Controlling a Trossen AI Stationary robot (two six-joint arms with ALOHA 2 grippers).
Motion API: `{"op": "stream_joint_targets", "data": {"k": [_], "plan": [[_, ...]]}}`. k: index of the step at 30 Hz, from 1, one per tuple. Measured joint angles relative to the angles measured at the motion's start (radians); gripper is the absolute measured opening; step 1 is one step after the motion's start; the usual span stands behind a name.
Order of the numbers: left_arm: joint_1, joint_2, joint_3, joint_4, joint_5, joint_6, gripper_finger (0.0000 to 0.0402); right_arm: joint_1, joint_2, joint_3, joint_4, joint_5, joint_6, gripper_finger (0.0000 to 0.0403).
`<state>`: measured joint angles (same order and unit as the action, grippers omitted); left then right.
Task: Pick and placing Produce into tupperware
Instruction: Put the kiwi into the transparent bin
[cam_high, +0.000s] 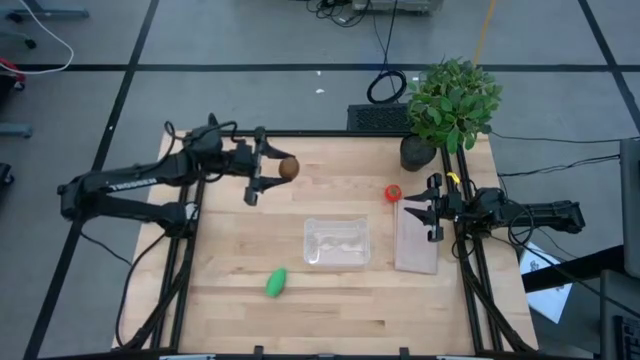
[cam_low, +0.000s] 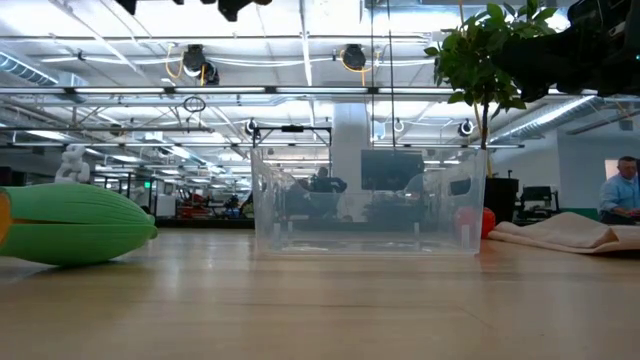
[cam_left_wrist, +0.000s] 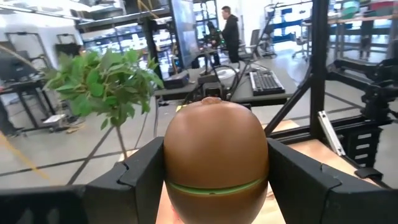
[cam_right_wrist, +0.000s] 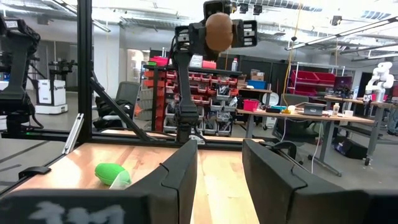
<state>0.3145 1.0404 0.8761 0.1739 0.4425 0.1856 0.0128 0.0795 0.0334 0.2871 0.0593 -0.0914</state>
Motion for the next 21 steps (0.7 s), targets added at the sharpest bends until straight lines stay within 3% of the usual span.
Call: {"op": "stream_joint_targets", "data": {"k": [21], "plan": [[-0.001, 0.379, 0.43, -0.338, 0.15, 0.096, 0.0239, 0.0, 0.0, 0.0, 0.0, 0.0, -0.003, 0.0121]]}}
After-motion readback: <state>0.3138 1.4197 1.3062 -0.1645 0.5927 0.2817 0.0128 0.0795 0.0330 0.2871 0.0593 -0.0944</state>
